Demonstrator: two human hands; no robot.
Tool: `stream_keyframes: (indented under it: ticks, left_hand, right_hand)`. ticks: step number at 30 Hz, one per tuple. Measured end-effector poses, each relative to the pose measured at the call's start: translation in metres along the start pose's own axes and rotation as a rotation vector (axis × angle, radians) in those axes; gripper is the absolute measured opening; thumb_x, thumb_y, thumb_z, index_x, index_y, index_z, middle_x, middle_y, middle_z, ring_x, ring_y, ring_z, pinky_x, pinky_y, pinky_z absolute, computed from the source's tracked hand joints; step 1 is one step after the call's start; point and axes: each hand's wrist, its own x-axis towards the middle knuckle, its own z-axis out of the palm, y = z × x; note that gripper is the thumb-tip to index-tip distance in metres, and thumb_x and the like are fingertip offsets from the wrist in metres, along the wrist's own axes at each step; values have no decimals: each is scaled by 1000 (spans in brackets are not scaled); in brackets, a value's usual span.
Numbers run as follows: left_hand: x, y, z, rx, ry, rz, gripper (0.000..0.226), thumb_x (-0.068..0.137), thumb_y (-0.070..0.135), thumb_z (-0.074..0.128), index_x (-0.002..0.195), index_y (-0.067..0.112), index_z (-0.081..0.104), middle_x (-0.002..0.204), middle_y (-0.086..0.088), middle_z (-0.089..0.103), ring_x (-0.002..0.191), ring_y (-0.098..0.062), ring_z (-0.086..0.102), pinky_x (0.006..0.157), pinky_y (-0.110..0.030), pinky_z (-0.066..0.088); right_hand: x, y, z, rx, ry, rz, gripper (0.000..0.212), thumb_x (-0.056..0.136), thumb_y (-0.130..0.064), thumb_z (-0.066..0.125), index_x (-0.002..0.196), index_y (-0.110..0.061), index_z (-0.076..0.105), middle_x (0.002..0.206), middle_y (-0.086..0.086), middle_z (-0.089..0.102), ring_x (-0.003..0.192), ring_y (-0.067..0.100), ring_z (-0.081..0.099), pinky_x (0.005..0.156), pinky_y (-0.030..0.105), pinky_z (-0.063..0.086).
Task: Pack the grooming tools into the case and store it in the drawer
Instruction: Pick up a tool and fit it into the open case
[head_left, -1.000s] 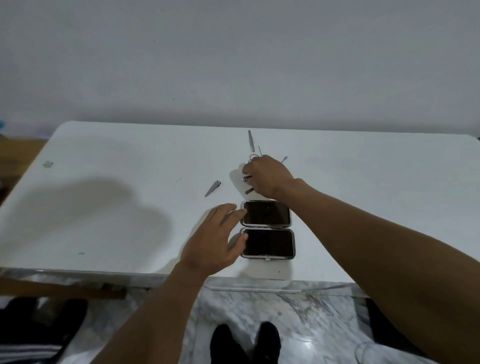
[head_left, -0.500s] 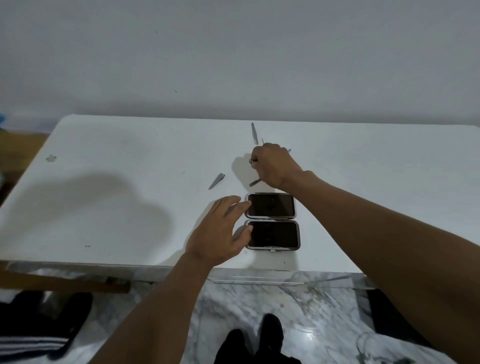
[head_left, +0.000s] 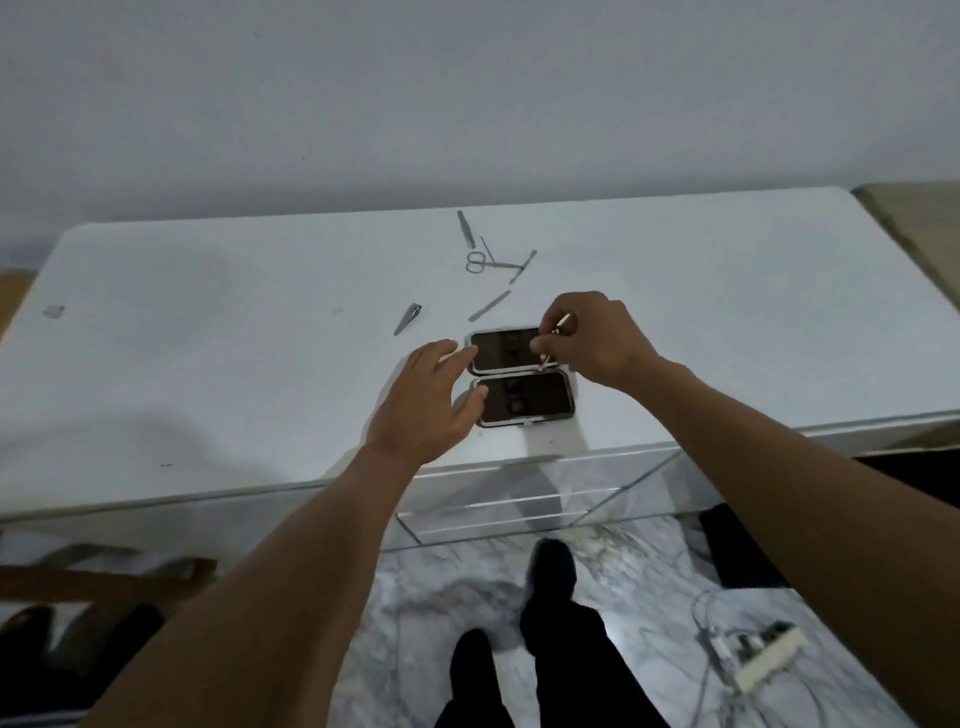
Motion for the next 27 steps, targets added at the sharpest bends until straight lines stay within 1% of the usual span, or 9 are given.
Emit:
stream_keyframes:
  ticks: [2, 5, 7, 10, 13, 15, 19, 22, 27]
  left_hand:
    - [1, 0, 0, 0, -8, -4, 60, 89, 48, 45, 132, 8, 60, 130, -15, 58, 123, -30, 51, 105, -34, 38]
    - [0, 0, -1, 6, -17, -13, 63, 90, 51, 42, 134, 10, 58, 134, -14, 57, 126, -29, 50, 106, -34, 38]
    - [-1, 0, -1, 16, -28, -6, 61, 92, 50, 43, 137, 10, 56, 137, -14, 55, 128, -29, 49, 107, -35, 37]
    - [-1, 0, -2, 133, -78, 7, 57, 96, 47, 45, 143, 15, 49, 144, -10, 50, 136, -27, 43, 114, -49, 29]
    - [-3, -3, -5, 237, -133, 6, 59, 98, 52, 38, 149, 22, 37, 153, -4, 41, 145, -24, 30, 116, -58, 19]
    - [-6, -6, -6, 233, -186, 10, 68, 95, 59, 27, 154, 25, 28, 159, -3, 31, 149, -23, 20, 118, -56, 15]
    - [-9, -11, -4, 258, -225, 27, 78, 90, 67, 9, 156, 26, 17, 163, -2, 20, 151, -22, 12, 121, -53, 11]
    - [-10, -11, -2, 276, -203, 32, 77, 91, 66, 9, 156, 26, 17, 163, -1, 22, 151, -21, 12, 121, -52, 12]
    - [-9, -12, -1, 274, -169, 20, 72, 93, 65, 17, 155, 28, 21, 161, 1, 26, 150, -19, 15, 120, -49, 12]
  right_hand:
    - [-10, 4, -2, 22, -23, 30, 20, 74, -27, 80, 79, -13, 67, 71, 1, 68, 67, 20, 67, 67, 31, 55]
    - [-22, 11, -2, 36, -42, 43, 22, 71, -27, 83, 77, -13, 67, 65, 1, 69, 56, 14, 66, 57, 21, 50]
    - [-27, 14, 0, 19, -57, 35, 22, 70, -28, 84, 77, -15, 68, 67, 0, 68, 57, 13, 65, 56, 21, 49]
    - [-32, 18, 3, -9, -62, 28, 19, 70, -26, 84, 76, -15, 69, 73, 4, 70, 68, 19, 67, 67, 30, 54]
    - [-33, 17, 7, -29, -69, 4, 16, 72, -22, 82, 77, -14, 70, 72, 4, 69, 69, 19, 65, 63, 24, 52]
    - [-34, 19, 9, -68, -77, -22, 14, 74, -19, 81, 81, -13, 71, 73, 2, 67, 67, 16, 61, 56, 17, 43]
    - [-34, 25, 13, -254, -114, -165, 12, 81, -13, 70, 93, -12, 71, 91, 12, 72, 83, 28, 63, 72, 30, 49]
    - [-34, 26, 15, -386, -127, -257, 15, 87, -16, 62, 99, -13, 71, 95, 15, 72, 86, 34, 63, 76, 35, 51]
    - [-34, 23, 13, -405, -119, -283, 18, 87, -15, 62, 100, -13, 74, 102, 10, 72, 93, 30, 63, 76, 30, 45]
